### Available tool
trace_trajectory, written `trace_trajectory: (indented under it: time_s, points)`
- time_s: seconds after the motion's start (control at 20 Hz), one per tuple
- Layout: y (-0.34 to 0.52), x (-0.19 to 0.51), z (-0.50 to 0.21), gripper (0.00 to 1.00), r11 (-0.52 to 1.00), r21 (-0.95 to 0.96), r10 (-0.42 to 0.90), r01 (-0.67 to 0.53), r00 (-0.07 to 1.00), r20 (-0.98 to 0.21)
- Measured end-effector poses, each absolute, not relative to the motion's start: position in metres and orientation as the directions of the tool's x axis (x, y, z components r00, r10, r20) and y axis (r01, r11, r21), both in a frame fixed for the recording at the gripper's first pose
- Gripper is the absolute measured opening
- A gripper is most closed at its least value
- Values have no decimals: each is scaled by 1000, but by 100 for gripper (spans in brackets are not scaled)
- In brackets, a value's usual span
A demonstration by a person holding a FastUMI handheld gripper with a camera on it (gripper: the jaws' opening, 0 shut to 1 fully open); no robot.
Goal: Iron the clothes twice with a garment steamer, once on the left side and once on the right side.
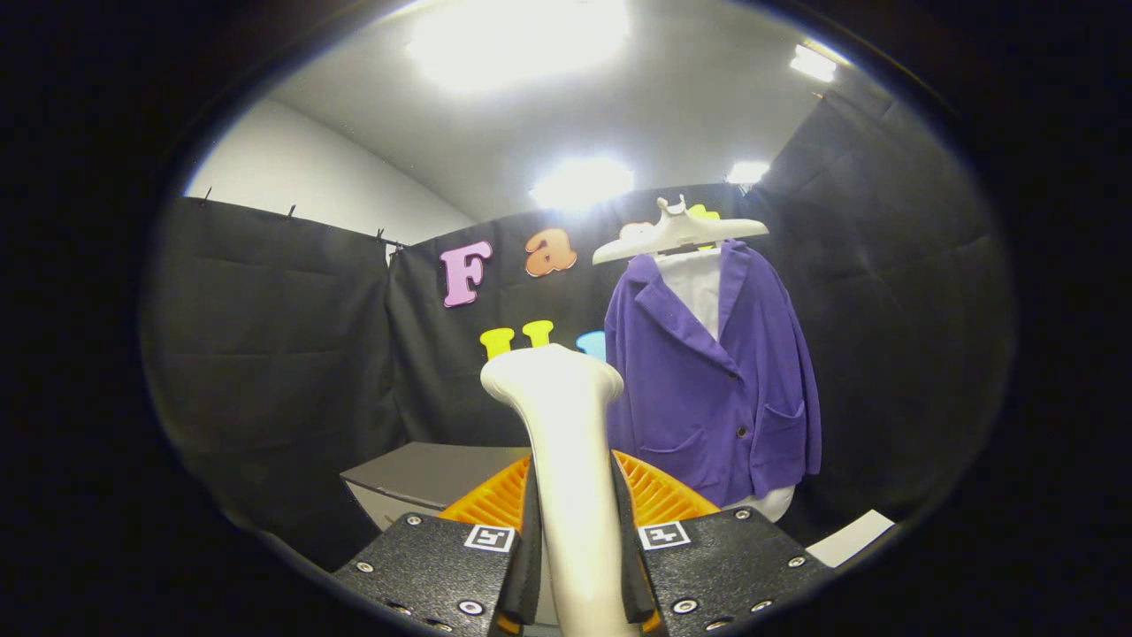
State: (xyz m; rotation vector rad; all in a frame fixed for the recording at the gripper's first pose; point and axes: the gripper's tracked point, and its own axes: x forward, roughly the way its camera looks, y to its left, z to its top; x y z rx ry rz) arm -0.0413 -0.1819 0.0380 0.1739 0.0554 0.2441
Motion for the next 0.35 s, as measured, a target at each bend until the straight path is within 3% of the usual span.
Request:
trace_trajectory:
  time_s: [0.35]
  points:
    - [-150, -9, 58, 36, 977, 126, 172, -169, 985, -9]
